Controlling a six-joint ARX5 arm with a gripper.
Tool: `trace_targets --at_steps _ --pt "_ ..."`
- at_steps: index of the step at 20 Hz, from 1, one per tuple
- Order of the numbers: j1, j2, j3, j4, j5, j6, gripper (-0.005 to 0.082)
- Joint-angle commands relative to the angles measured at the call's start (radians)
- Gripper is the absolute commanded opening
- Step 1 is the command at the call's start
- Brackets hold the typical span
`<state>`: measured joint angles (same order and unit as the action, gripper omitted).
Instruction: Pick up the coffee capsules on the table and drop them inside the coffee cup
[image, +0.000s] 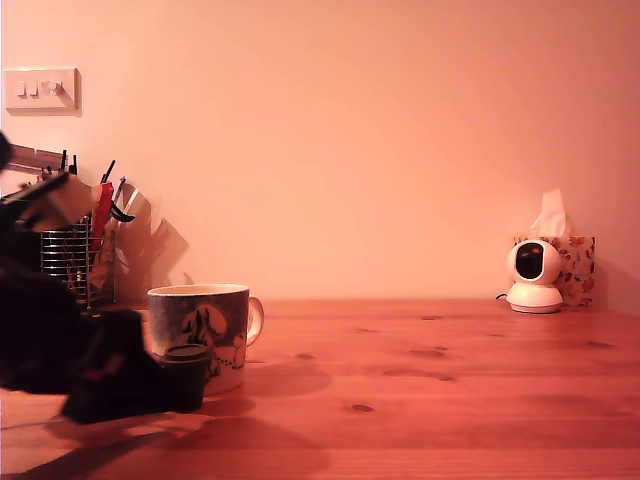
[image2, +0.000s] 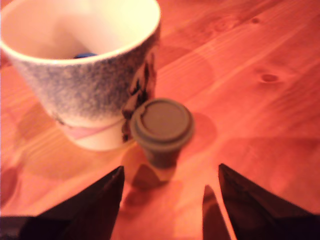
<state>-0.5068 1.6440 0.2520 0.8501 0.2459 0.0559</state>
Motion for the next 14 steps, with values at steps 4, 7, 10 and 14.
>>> trace_targets --at_steps 4,7,10,14 --pt "0.002 0.052 0.043 0.002 0.013 0.005 0.0440" --pt "0.002 0.069 0.057 -0.001 0.033 0.005 0.0422" --pt "0.002 0.071 0.072 -0.008 0.035 0.006 0.0347" --pt "0.002 0.071 0.078 -0.012 0.035 0.019 0.0241"
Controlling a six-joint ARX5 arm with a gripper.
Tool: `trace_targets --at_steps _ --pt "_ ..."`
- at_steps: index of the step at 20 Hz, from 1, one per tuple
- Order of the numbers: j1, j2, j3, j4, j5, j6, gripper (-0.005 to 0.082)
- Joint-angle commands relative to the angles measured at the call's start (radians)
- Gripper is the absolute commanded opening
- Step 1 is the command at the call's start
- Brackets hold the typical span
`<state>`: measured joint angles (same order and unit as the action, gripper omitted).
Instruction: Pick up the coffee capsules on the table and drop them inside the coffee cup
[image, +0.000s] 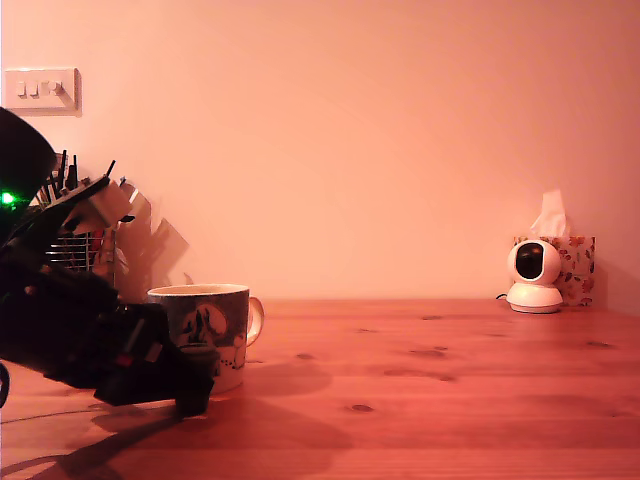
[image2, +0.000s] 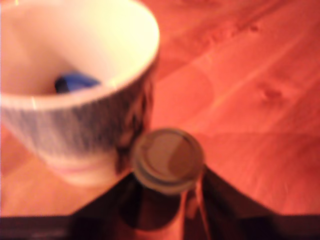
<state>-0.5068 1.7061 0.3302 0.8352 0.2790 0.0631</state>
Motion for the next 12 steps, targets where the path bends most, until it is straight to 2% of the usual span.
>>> trace_targets --at_steps 1,4,6,9,12 --pt "0.002 0.009 0.000 0.000 0.002 0.020 0.0229" --pt "0.002 0.009 0.000 0.000 0.016 0.023 0.0227" --pt "0.000 0.008 0.000 0.003 0.049 0.023 0.0228" --pt "-0.006 -0.008 -0.001 -0.001 0.131 0.022 0.0228" --pt "-0.011 -0.051 -0.001 -0.004 0.180 0.012 0.0228"
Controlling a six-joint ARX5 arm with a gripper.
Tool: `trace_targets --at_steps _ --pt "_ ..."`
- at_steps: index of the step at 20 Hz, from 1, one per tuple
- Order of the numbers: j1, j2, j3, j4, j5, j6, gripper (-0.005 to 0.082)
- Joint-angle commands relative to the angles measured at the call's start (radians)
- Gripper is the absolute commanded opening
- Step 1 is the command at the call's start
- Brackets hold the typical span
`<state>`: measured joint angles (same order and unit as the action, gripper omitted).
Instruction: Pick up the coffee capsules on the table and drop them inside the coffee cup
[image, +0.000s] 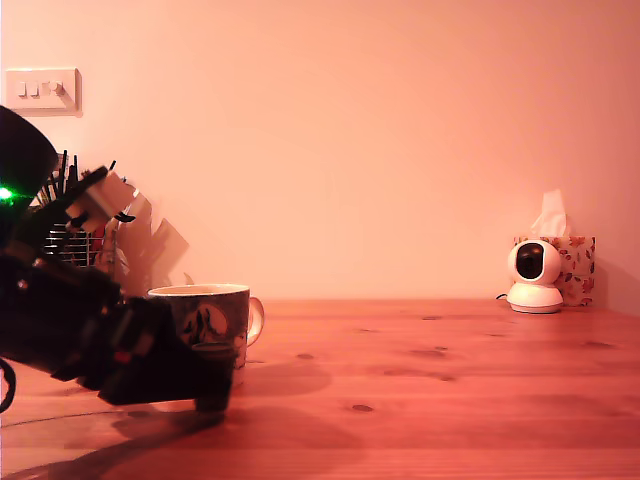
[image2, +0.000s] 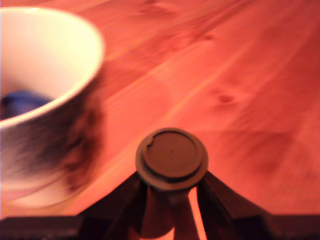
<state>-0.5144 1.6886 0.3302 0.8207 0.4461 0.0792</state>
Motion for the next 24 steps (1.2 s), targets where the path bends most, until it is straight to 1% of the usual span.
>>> trace_targets --at_steps 1,3,4,9,11,12,13,15,18,22,24 --pt "-0.003 -0.055 -0.001 0.010 0.016 -0.006 0.0228" --pt "-0.003 -0.105 -0.001 0.002 0.018 -0.039 0.0228" --pt "-0.003 -0.135 -0.001 -0.007 0.018 -0.047 0.0228" --pt "0.003 -0.280 0.000 -0.072 0.015 -0.053 0.0228" --pt "0.016 -0.303 0.000 -0.076 -0.029 -0.053 0.0228" --pt "0.026 -0.303 0.002 -0.078 -0.040 -0.053 0.0228" --pt "0.037 -0.303 0.012 -0.093 -0.074 -0.053 0.0228" --pt "0.058 -0.301 0.041 -0.165 -0.095 -0.052 0.0228" --pt "0.078 -0.301 0.106 -0.238 -0.100 -0.048 0.0228" --pt "0.080 -0.293 0.195 -0.396 -0.105 -0.050 0.0228" --pt "0.080 -0.276 0.230 -0.465 -0.126 -0.053 0.0228"
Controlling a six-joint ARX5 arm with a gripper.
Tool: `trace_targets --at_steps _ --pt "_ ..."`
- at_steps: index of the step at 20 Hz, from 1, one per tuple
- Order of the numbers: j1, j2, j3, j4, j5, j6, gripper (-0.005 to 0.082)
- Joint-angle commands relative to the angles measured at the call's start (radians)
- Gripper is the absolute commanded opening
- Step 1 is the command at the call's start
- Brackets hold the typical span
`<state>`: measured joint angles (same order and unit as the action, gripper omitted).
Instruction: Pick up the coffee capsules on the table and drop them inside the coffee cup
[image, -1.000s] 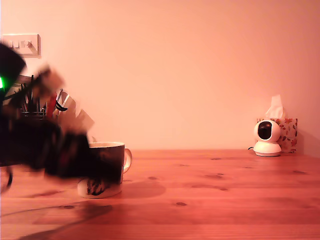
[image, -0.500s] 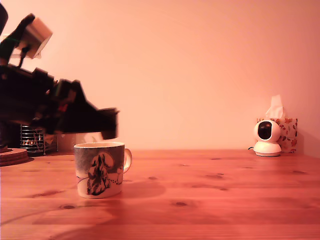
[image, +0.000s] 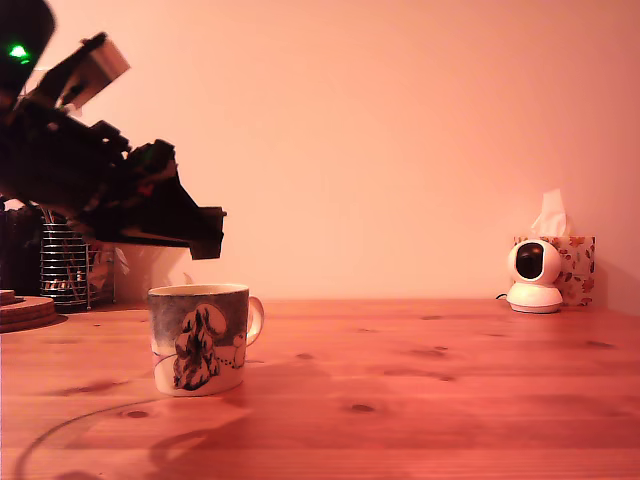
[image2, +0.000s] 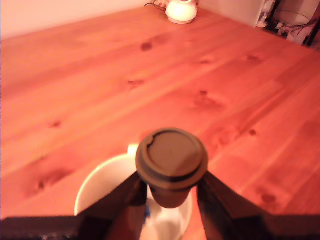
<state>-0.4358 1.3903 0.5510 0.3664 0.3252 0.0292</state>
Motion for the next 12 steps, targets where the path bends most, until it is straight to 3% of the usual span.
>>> trace_targets --at_steps 1,12 --pt "0.002 0.032 0.023 -0.037 -0.013 -0.003 0.0228" --pt "0.006 0.097 0.098 -0.142 -0.046 -0.003 0.0228"
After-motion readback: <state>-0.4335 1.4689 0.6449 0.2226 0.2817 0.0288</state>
